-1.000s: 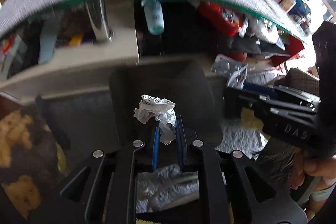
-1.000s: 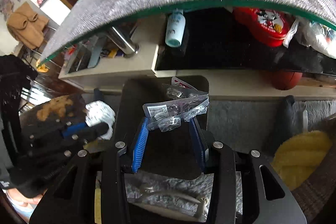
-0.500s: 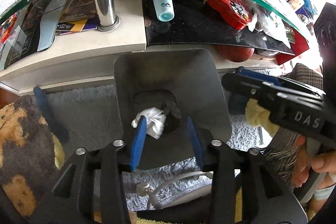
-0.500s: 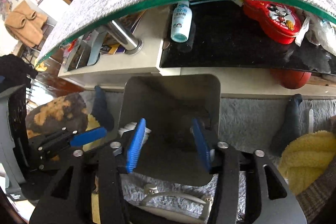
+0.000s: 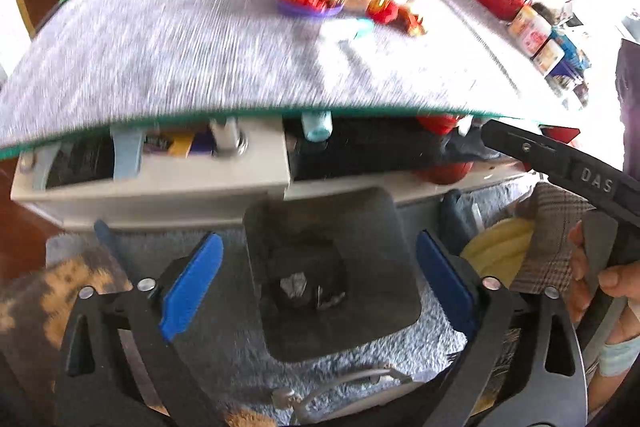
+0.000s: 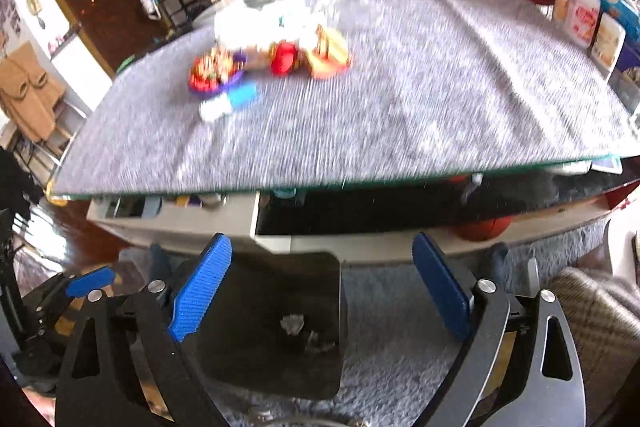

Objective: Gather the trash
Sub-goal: 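Grasp the blue-capped bottle with the left tool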

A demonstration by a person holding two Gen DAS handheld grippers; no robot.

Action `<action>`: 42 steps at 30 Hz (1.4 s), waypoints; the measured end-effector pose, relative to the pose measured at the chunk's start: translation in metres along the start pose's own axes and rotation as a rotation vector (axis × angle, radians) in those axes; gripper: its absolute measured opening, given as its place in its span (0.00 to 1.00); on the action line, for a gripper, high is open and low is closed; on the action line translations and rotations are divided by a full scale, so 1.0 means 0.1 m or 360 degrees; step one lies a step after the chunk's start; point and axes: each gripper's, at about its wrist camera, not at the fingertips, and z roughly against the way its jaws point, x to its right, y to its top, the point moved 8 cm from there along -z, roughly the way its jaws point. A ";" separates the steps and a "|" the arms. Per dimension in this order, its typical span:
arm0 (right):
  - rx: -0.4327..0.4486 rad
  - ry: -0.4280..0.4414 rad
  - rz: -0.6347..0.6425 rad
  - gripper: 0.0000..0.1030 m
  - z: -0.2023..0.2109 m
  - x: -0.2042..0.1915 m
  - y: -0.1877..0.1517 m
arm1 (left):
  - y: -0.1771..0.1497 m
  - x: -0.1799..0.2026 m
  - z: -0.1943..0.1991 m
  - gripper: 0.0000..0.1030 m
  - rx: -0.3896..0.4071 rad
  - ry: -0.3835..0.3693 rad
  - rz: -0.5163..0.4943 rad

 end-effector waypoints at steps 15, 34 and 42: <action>0.0119 0.0039 0.0078 0.90 -0.14 -0.07 0.88 | 0.92 -0.03 -0.01 0.92 0.0139 0.0055 -0.0064; 0.0030 0.0179 0.0038 0.40 -0.66 -0.12 1.17 | 1.42 0.11 -0.81 0.50 0.0039 -0.0092 -0.0158; 0.0012 0.0200 0.0063 0.26 -0.71 -0.17 1.16 | 1.54 0.13 -0.88 0.35 0.0064 -0.0102 -0.0178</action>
